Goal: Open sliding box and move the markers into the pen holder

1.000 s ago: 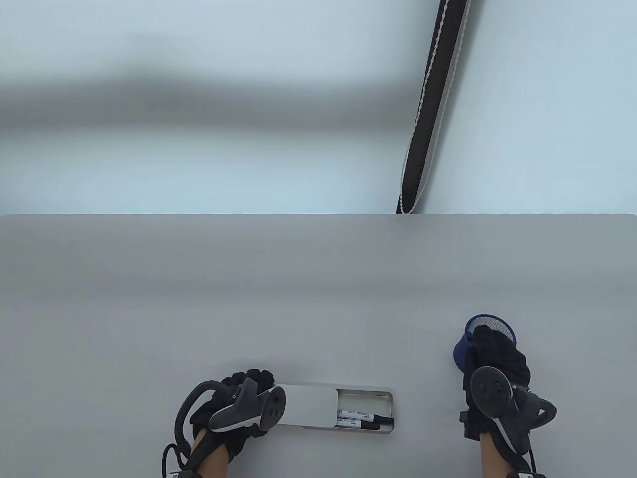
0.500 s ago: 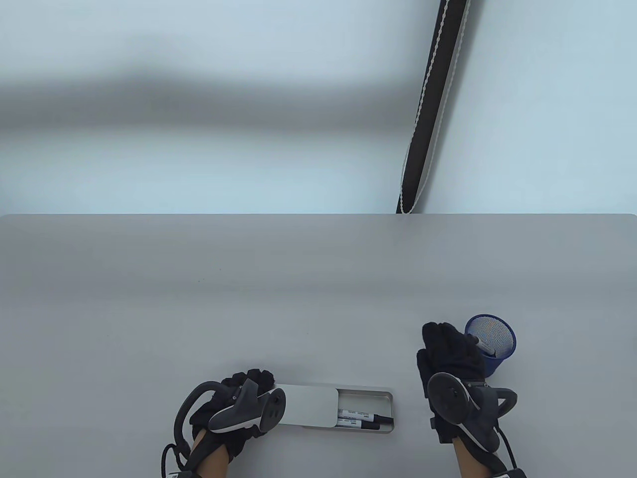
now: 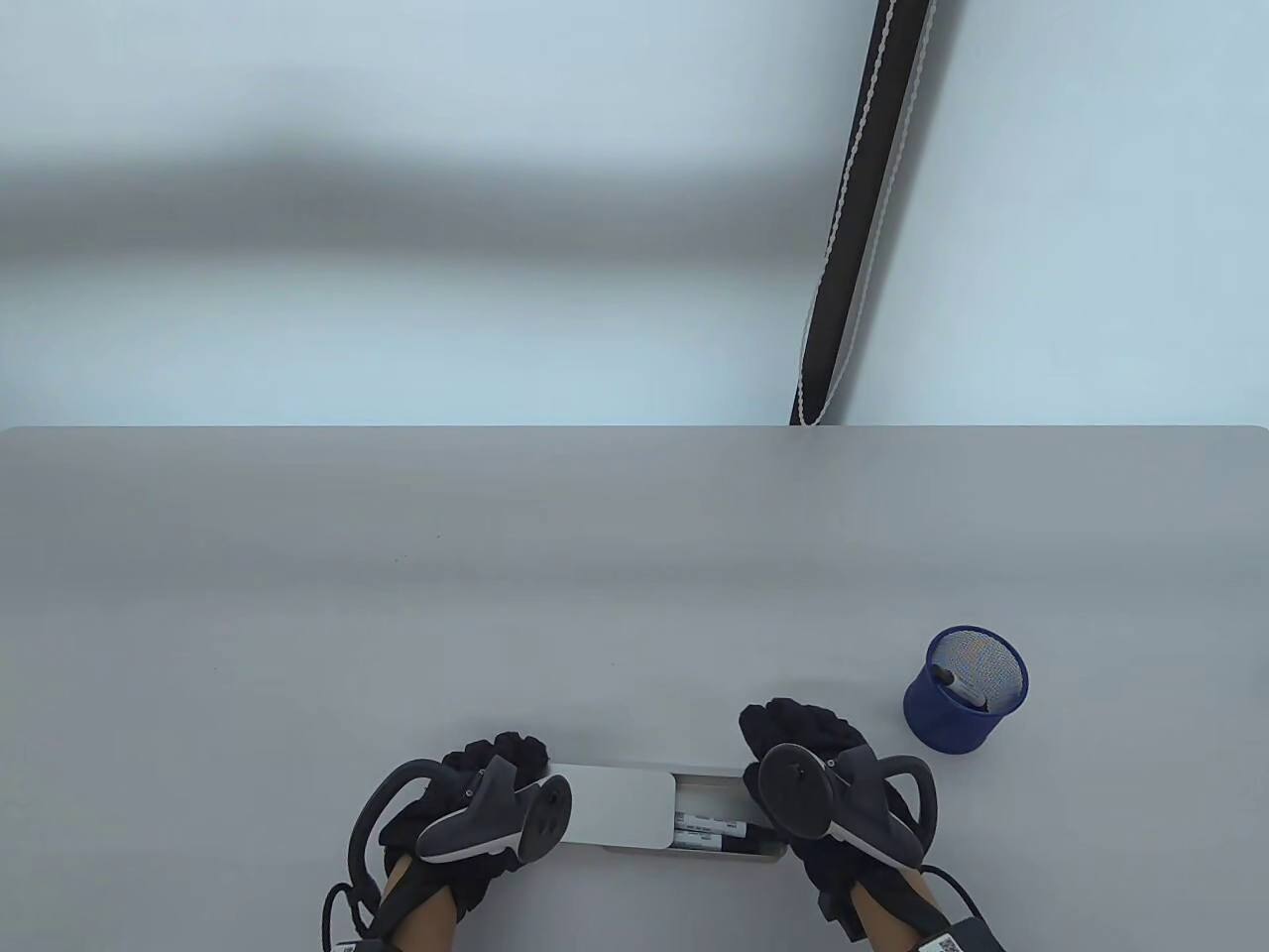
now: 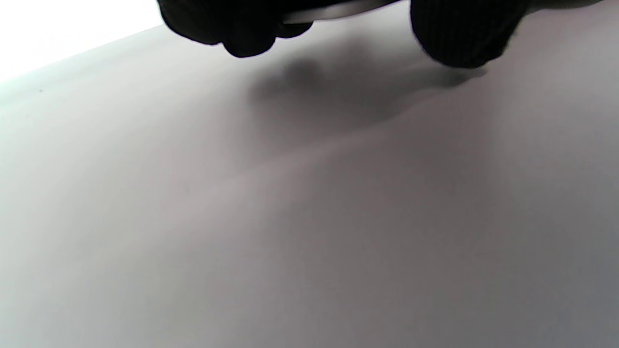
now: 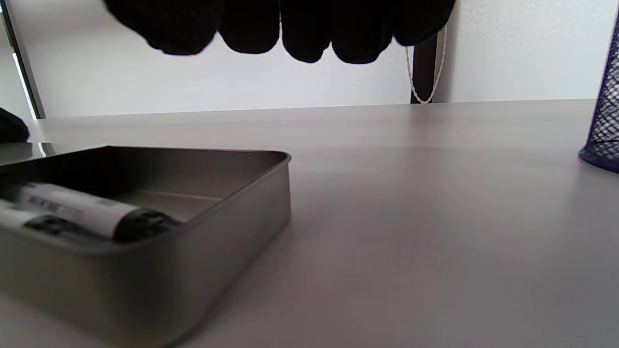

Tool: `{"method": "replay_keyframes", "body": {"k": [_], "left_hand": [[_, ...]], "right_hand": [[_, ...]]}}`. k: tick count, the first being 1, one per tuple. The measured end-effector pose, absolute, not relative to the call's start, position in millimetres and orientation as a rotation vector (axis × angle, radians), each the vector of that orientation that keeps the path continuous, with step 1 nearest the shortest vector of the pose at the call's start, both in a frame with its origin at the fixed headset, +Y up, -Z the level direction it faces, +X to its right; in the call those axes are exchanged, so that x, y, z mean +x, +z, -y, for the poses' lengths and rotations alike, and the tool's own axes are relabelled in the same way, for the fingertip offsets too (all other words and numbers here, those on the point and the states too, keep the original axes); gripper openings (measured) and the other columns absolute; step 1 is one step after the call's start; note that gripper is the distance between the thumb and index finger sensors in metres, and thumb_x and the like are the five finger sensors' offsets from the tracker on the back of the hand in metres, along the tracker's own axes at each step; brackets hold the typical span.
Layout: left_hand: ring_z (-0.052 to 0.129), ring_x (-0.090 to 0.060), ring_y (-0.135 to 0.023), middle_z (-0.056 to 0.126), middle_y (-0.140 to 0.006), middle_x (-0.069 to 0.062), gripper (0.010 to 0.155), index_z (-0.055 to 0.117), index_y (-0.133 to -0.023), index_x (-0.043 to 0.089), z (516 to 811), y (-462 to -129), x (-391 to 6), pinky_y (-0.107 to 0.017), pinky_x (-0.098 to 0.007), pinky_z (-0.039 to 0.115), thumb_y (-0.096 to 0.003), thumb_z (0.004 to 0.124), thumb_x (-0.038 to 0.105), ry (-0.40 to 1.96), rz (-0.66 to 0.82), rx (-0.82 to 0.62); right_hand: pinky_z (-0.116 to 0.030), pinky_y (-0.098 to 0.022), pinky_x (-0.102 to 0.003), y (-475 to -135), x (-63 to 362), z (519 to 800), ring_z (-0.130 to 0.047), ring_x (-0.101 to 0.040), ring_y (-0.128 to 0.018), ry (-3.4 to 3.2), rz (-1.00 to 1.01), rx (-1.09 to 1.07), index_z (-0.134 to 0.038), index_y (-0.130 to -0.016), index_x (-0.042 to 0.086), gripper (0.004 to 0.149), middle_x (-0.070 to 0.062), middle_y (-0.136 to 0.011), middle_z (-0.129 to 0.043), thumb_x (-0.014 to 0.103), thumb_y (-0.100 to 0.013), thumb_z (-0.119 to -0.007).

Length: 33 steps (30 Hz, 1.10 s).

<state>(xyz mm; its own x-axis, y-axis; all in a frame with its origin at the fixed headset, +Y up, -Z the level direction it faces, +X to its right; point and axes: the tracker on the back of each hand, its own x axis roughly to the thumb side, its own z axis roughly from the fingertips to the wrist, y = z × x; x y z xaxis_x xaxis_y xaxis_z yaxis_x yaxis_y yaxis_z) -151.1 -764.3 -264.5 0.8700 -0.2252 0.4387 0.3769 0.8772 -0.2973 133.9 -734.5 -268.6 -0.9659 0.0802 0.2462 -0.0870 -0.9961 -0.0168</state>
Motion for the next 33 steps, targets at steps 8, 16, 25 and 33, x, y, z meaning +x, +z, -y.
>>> {"method": "replay_keyframes", "body": {"k": [8, 16, 25, 33], "left_hand": [[0.064, -0.024, -0.108, 0.048, -0.12, 0.001, 0.079, 0.034, -0.11, 0.029, 764.6, -263.9, -150.2, -0.081, -0.04, 0.066, -0.0457, 0.061, 0.066, -0.323, 0.409, -0.388], [0.064, -0.025, -0.108, 0.048, -0.12, 0.0, 0.079, 0.034, -0.11, 0.029, 764.9, -263.4, -148.7, -0.081, -0.04, 0.066, -0.0458, 0.062, 0.066, -0.328, 0.412, -0.386], [0.064, -0.024, -0.108, 0.048, -0.12, 0.001, 0.08, 0.034, -0.11, 0.029, 765.0, -262.8, -147.8, -0.081, -0.04, 0.066, -0.0452, 0.062, 0.066, -0.339, 0.411, -0.379], [0.065, -0.024, -0.108, 0.048, -0.12, 0.001, 0.08, 0.034, -0.11, 0.029, 765.0, -262.7, -146.8, -0.081, -0.04, 0.066, -0.0448, 0.063, 0.066, -0.344, 0.412, -0.374]], "right_hand": [[-0.057, -0.07, -0.049, -269.6, 125.9, 750.2, -0.065, -0.033, -0.091, 3.107, -0.118, 0.451, -0.06, -0.096, 0.027, 0.059, -0.007, -0.1, -0.06, 0.04, -0.041, -0.078], [-0.057, -0.07, -0.05, -270.3, 120.4, 756.3, -0.066, -0.032, -0.091, 3.139, -0.223, 0.47, -0.061, -0.095, 0.028, 0.059, -0.006, -0.1, -0.061, 0.039, -0.04, -0.082], [-0.062, -0.068, -0.048, -270.6, 112.7, 765.7, -0.072, -0.029, -0.087, 3.28, -0.312, 0.483, -0.059, -0.093, 0.033, 0.078, -0.002, -0.097, -0.066, 0.016, -0.028, -0.1], [-0.077, -0.056, -0.041, -271.0, 107.9, 768.1, -0.09, -0.017, -0.066, 3.381, -0.126, 0.45, -0.067, -0.086, 0.034, 0.081, 0.002, -0.082, -0.08, 0.012, -0.017, -0.102]]}}
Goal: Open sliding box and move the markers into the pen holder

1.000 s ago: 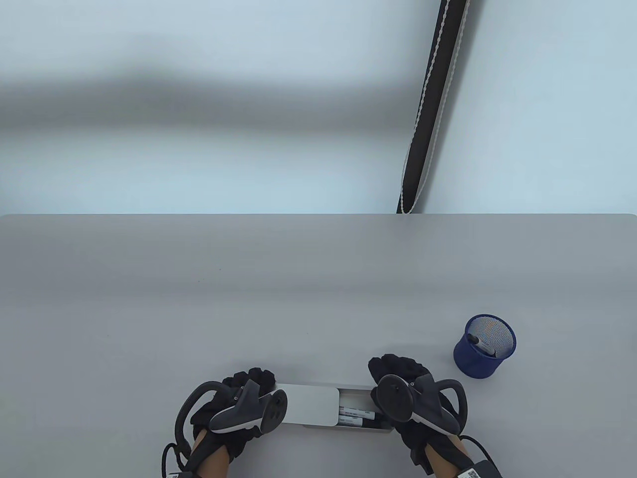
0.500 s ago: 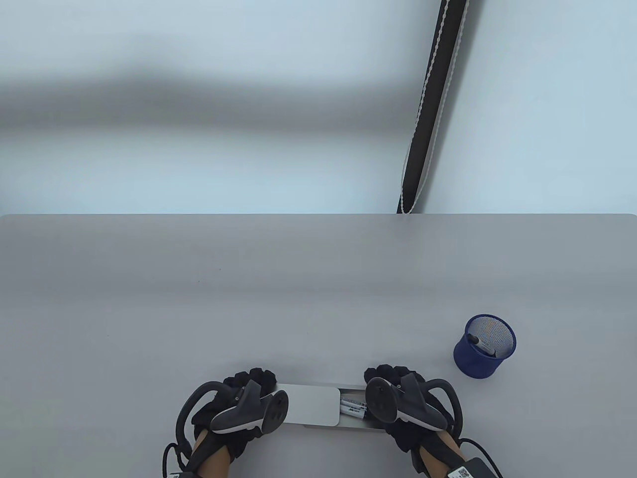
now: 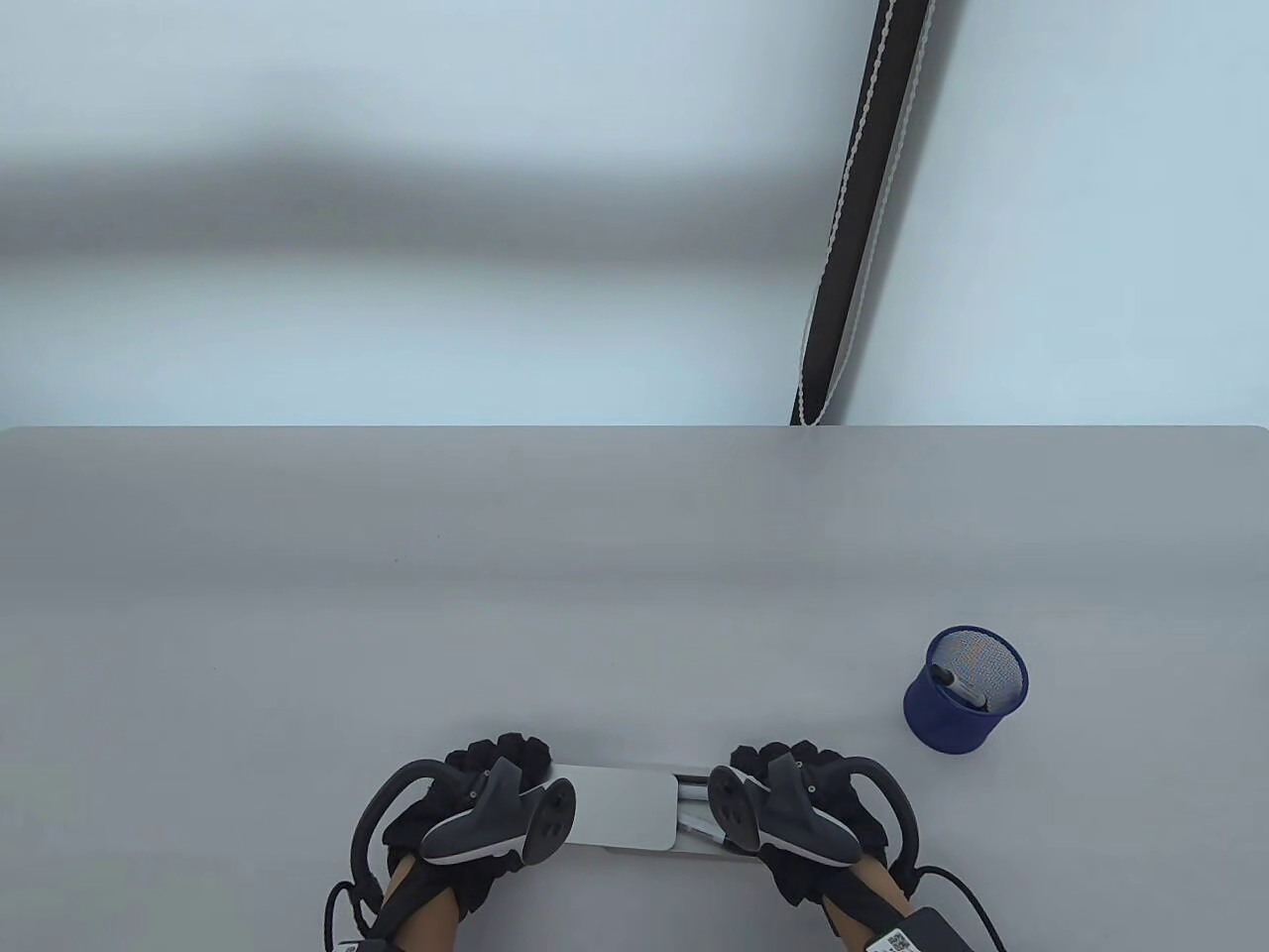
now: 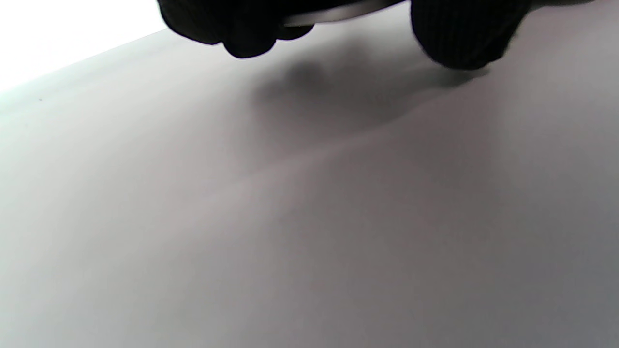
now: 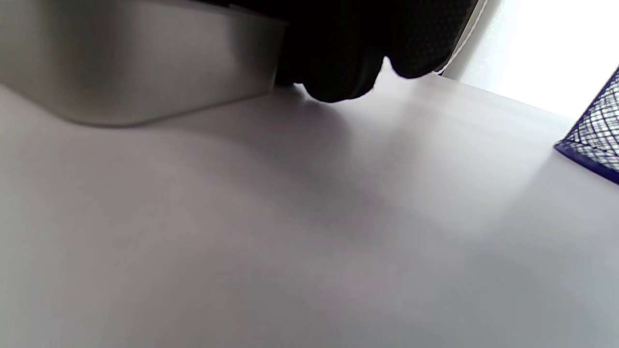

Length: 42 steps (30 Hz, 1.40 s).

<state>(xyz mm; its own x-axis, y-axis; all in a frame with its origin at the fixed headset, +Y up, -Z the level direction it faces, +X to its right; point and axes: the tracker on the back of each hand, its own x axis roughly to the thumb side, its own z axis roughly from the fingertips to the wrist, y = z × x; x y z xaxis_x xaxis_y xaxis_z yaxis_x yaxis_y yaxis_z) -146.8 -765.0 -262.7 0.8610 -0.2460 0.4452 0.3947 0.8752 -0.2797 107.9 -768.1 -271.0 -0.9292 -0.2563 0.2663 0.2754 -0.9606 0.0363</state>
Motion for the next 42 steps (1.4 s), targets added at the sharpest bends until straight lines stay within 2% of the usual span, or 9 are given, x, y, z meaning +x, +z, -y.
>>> {"method": "replay_keyframes", "body": {"k": [8, 11, 22, 26, 36, 42], "left_hand": [[0.065, -0.024, -0.107, 0.049, -0.12, 0.001, 0.08, 0.035, -0.109, 0.029, 764.4, -262.7, -145.8, -0.08, -0.039, 0.066, -0.044, 0.064, 0.066, -0.355, 0.412, -0.371], [0.065, -0.023, -0.107, 0.049, -0.119, 0.001, 0.08, 0.035, -0.109, 0.029, 764.2, -262.6, -145.5, -0.08, -0.039, 0.067, -0.0439, 0.064, 0.065, -0.358, 0.412, -0.37], [0.066, -0.023, -0.107, 0.05, -0.119, 0.001, 0.081, 0.035, -0.109, 0.03, 764.1, -262.5, -145.0, -0.08, -0.039, 0.067, -0.0434, 0.065, 0.065, -0.361, 0.411, -0.368], [0.066, -0.023, -0.107, 0.05, -0.119, 0.001, 0.081, 0.035, -0.109, 0.029, 763.6, -262.3, -145.3, -0.08, -0.039, 0.067, -0.0433, 0.065, 0.065, -0.363, 0.41, -0.366], [0.066, -0.023, -0.107, 0.05, -0.119, 0.001, 0.081, 0.035, -0.109, 0.03, 763.5, -262.3, -144.7, -0.08, -0.039, 0.067, -0.0432, 0.065, 0.065, -0.364, 0.41, -0.365], [0.066, -0.023, -0.107, 0.05, -0.119, 0.001, 0.081, 0.035, -0.109, 0.03, 762.9, -261.9, -144.9, -0.08, -0.039, 0.067, -0.043, 0.066, 0.065, -0.365, 0.408, -0.363]], "right_hand": [[-0.084, -0.049, -0.036, -271.3, 106.6, 769.2, -0.095, -0.012, -0.056, -2.798, -0.004, -0.436, -0.071, -0.082, 0.033, 0.085, 0.002, -0.075, -0.085, 0.01, -0.008, -0.104], [-0.086, -0.048, -0.035, -270.8, 104.7, 769.6, -0.096, -0.01, -0.054, -2.754, -0.024, -0.46, -0.071, -0.082, 0.032, 0.09, 0.002, -0.074, -0.086, 0.009, -0.002, -0.104], [-0.086, -0.048, -0.034, -269.9, 101.5, 770.4, -0.096, -0.01, -0.052, -2.698, -0.033, -0.522, -0.07, -0.083, 0.029, 0.096, -0.001, -0.073, -0.086, 0.009, 0.005, -0.103], [-0.087, -0.048, -0.035, -270.1, 101.2, 771.9, -0.097, -0.011, -0.052, -2.703, -0.038, -0.537, -0.071, -0.083, 0.028, 0.092, -0.002, -0.073, -0.087, 0.012, 0.002, -0.103], [-0.087, -0.047, -0.035, -270.2, 103.6, 773.1, -0.098, -0.012, -0.052, -2.731, -0.048, -0.571, -0.072, -0.083, 0.027, 0.072, -0.002, -0.073, -0.088, 0.026, -0.014, -0.094], [-0.088, -0.046, -0.035, -269.9, 104.9, 774.4, -0.099, -0.012, -0.052, -2.747, -0.065, -0.586, -0.072, -0.082, 0.027, 0.067, -0.001, -0.072, -0.089, 0.028, -0.018, -0.091]]}}
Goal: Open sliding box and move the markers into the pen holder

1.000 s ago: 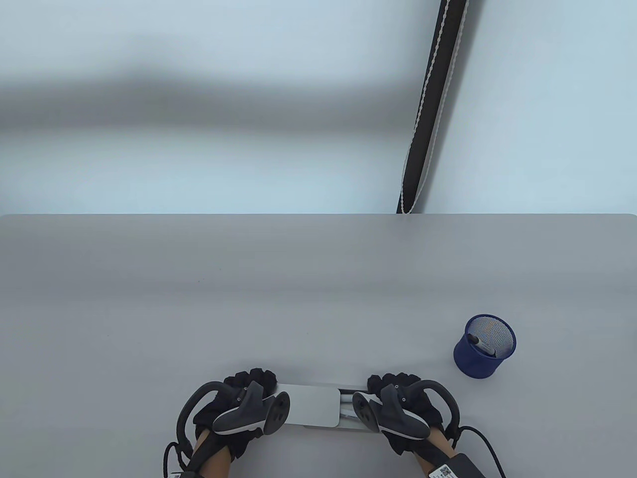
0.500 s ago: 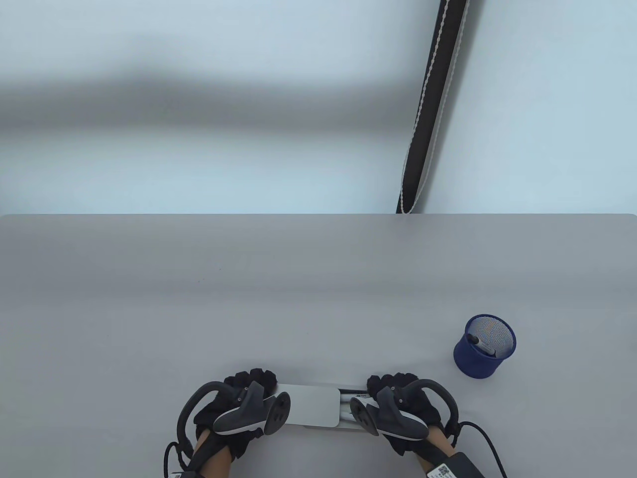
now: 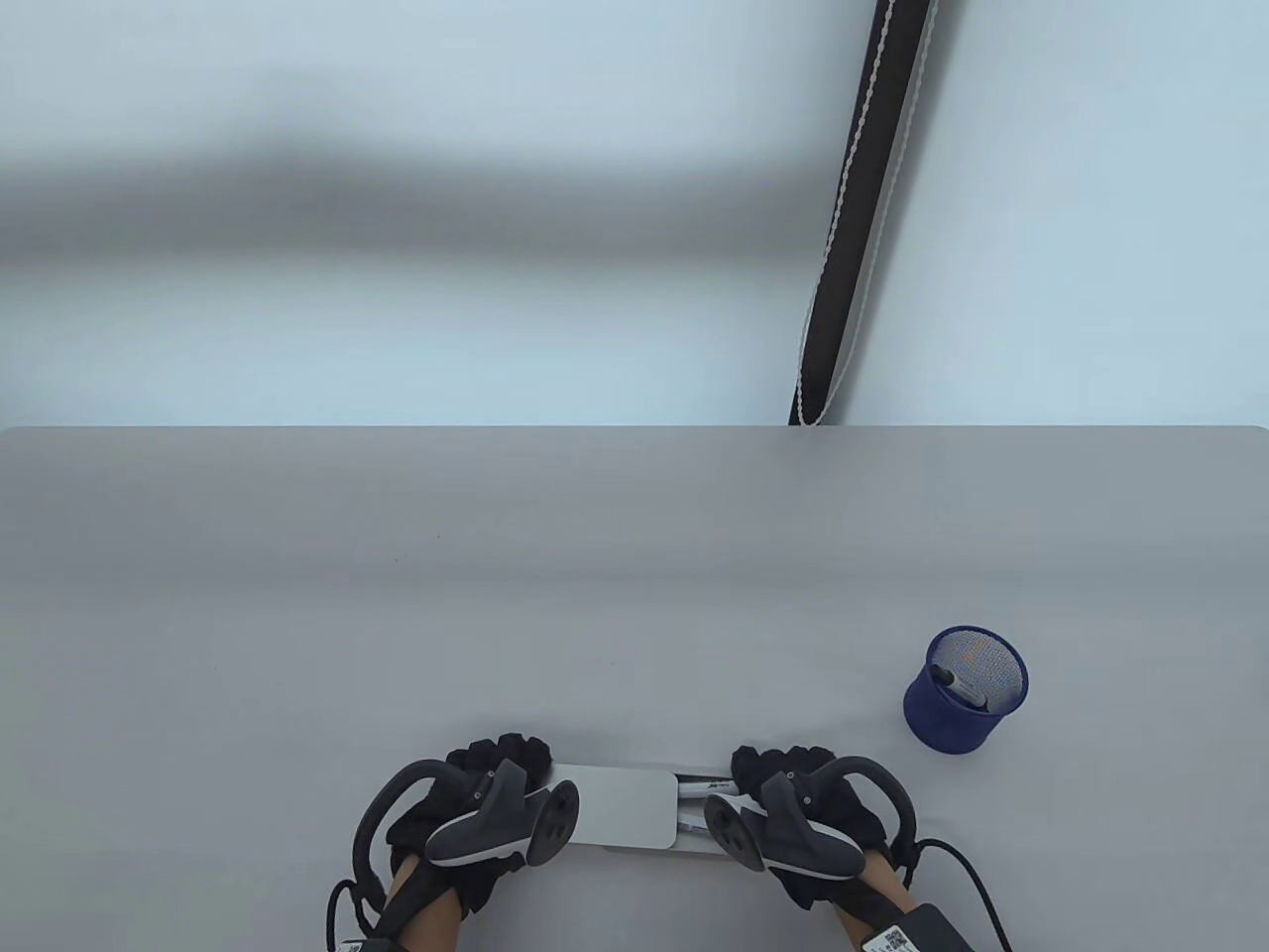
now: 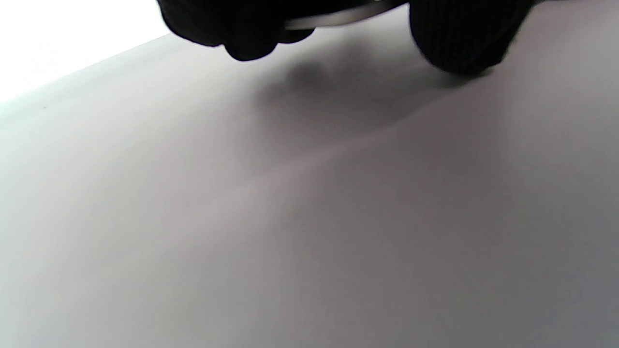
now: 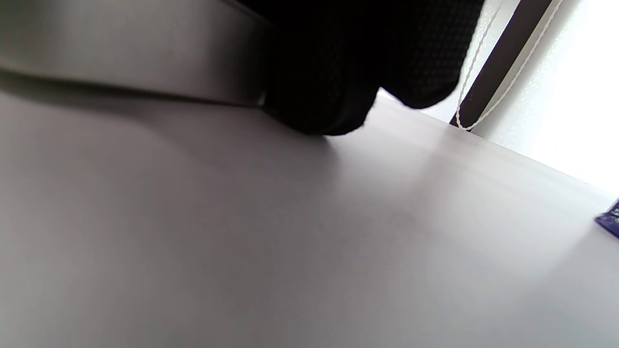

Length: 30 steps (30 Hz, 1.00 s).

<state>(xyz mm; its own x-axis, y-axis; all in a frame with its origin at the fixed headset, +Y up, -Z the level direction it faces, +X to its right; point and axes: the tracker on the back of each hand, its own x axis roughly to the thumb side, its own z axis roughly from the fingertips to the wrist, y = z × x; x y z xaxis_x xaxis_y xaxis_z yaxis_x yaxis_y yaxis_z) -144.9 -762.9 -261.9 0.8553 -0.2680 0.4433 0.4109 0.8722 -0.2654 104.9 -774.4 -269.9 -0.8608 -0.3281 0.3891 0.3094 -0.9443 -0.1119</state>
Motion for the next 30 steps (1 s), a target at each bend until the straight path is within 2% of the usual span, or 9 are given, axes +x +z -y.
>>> {"method": "replay_keyframes", "body": {"k": [13, 30], "left_hand": [[0.067, -0.022, -0.106, 0.051, -0.119, 0.002, 0.082, 0.035, -0.109, 0.03, 762.7, -262.0, -144.4, -0.08, -0.038, 0.067, -0.0417, 0.066, 0.066, -0.369, 0.403, -0.357], [0.067, -0.022, -0.106, 0.051, -0.118, 0.003, 0.083, 0.035, -0.109, 0.031, 762.3, -262.6, -144.1, -0.08, -0.038, 0.067, -0.0408, 0.066, 0.066, -0.369, 0.4, -0.361]], "right_hand": [[-0.091, -0.045, -0.035, -270.4, 116.5, 772.1, -0.102, -0.011, -0.051, -2.858, -0.071, -0.574, -0.076, -0.08, 0.029, 0.055, 0.0, -0.071, -0.092, 0.029, -0.027, -0.089], [-0.092, -0.046, -0.034, -280.1, 149.8, 764.8, -0.104, -0.011, -0.054, -3.213, 0.086, -0.421, -0.081, -0.079, 0.03, 0.043, -0.001, -0.073, -0.093, 0.028, -0.036, -0.086]]}}
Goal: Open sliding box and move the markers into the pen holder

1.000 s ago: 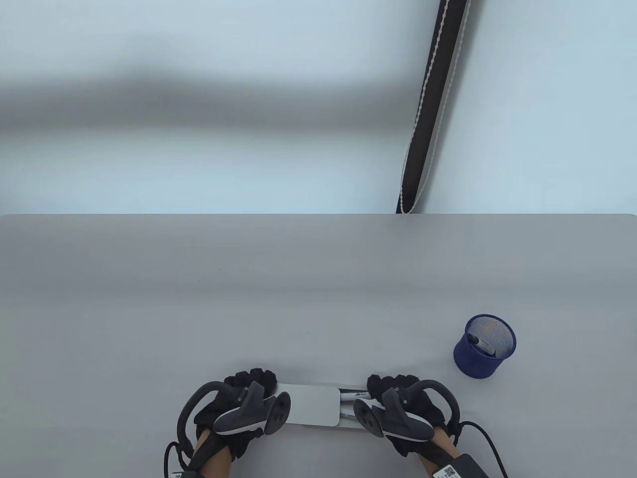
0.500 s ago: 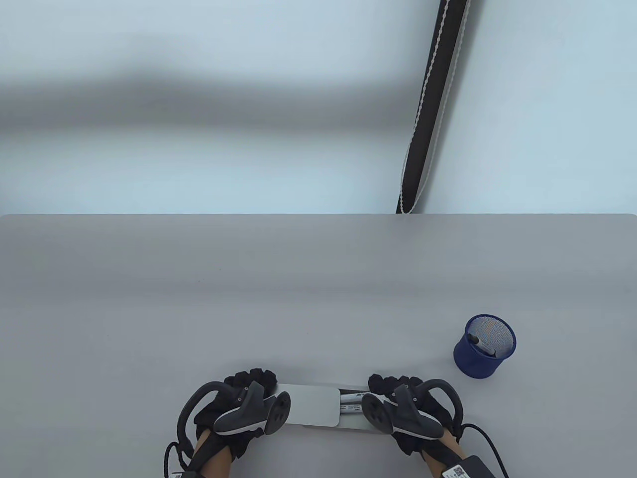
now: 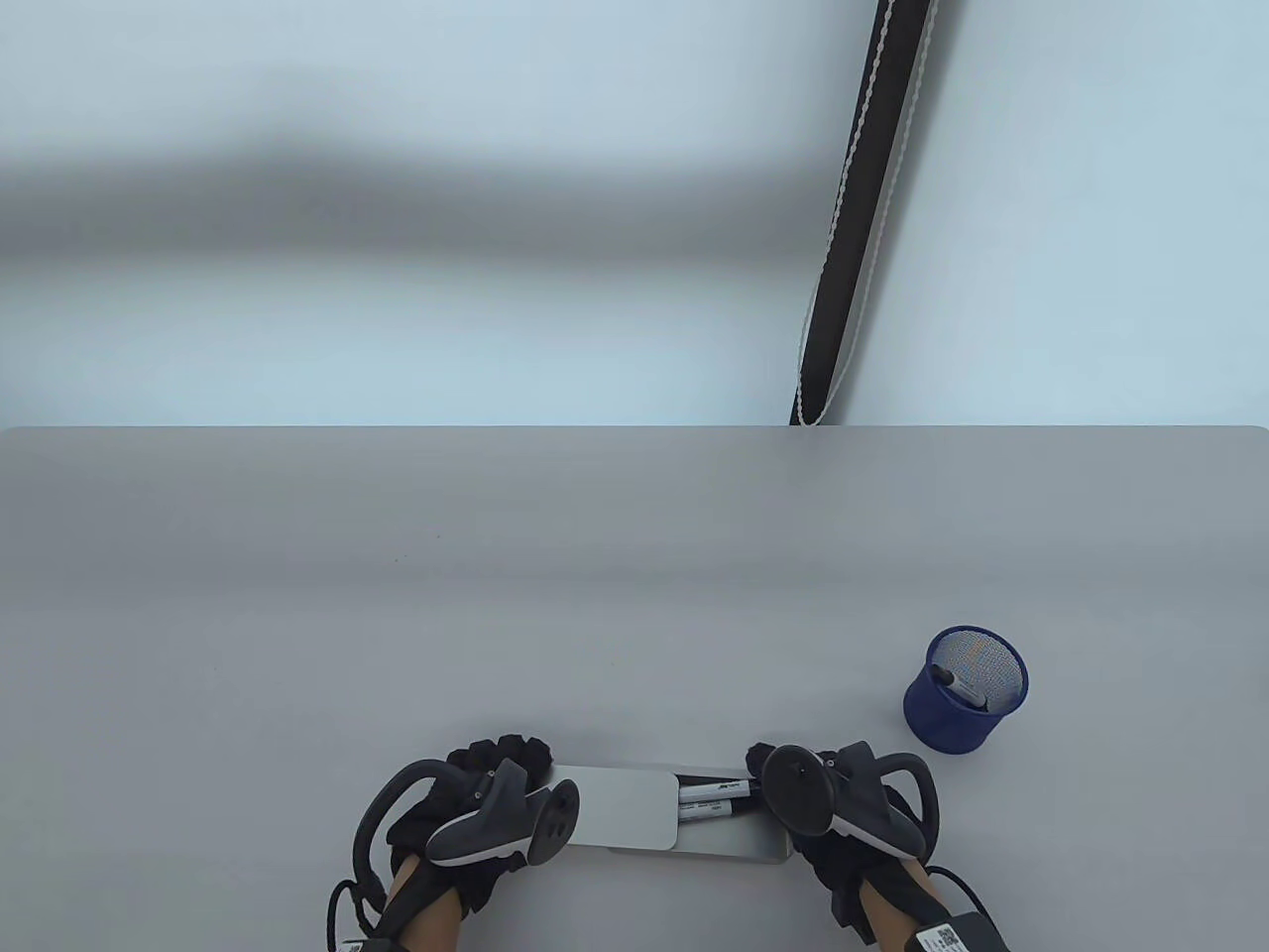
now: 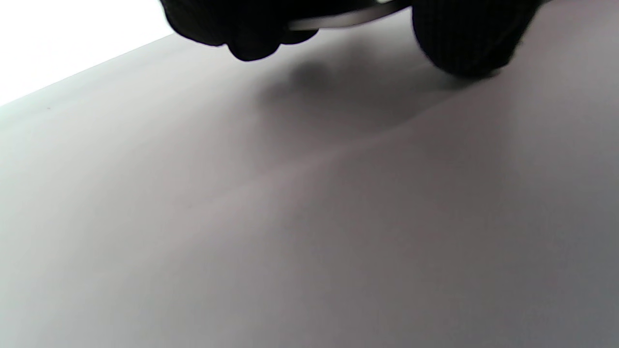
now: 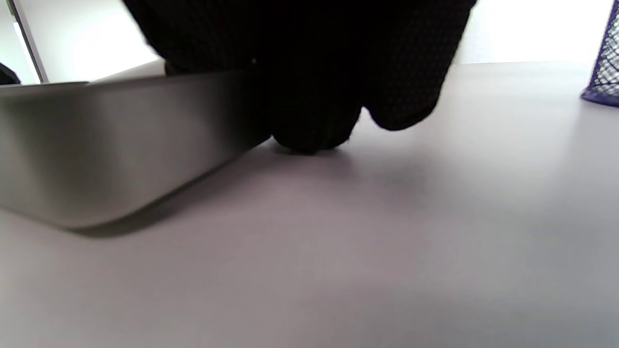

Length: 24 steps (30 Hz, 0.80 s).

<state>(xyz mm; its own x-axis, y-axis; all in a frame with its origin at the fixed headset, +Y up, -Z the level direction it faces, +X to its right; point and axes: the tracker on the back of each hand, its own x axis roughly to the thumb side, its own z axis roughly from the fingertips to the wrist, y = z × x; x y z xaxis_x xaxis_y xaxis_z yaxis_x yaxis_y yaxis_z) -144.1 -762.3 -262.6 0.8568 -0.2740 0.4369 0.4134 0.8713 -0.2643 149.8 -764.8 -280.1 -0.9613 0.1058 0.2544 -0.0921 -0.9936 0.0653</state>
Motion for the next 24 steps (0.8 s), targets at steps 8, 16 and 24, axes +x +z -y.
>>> {"method": "replay_keyframes", "body": {"k": [8, 16, 24], "left_hand": [[0.067, -0.022, -0.106, 0.051, -0.118, 0.003, 0.083, 0.035, -0.109, 0.031, 762.1, -262.9, -143.8, -0.081, -0.038, 0.067, -0.0406, 0.067, 0.066, -0.373, 0.401, -0.359], [0.066, -0.022, -0.106, 0.051, -0.118, 0.003, 0.083, 0.035, -0.109, 0.031, 762.1, -262.6, -143.6, -0.08, -0.038, 0.067, -0.0406, 0.066, 0.066, -0.375, 0.401, -0.357], [0.066, -0.022, -0.106, 0.051, -0.118, 0.003, 0.083, 0.035, -0.109, 0.031, 762.1, -262.5, -143.6, -0.081, -0.038, 0.067, -0.0406, 0.066, 0.066, -0.375, 0.401, -0.357]], "right_hand": [[-0.092, -0.045, -0.034, -283.7, 161.2, 764.0, -0.105, -0.011, -0.055, 2.919, -0.119, 0.319, -0.082, -0.08, 0.028, 0.043, -0.002, -0.074, -0.094, 0.028, -0.037, -0.084], [-0.09, -0.048, -0.035, -286.7, 171.0, 763.0, -0.103, -0.013, -0.058, 2.868, -0.155, 0.285, -0.081, -0.082, 0.028, 0.044, -0.002, -0.076, -0.092, 0.028, -0.038, -0.082], [-0.087, -0.051, -0.035, -288.1, 182.4, 754.7, -0.101, -0.014, -0.06, 2.783, -0.164, 0.264, -0.079, -0.083, 0.028, 0.045, -0.003, -0.078, -0.09, 0.028, -0.039, -0.081]]}}
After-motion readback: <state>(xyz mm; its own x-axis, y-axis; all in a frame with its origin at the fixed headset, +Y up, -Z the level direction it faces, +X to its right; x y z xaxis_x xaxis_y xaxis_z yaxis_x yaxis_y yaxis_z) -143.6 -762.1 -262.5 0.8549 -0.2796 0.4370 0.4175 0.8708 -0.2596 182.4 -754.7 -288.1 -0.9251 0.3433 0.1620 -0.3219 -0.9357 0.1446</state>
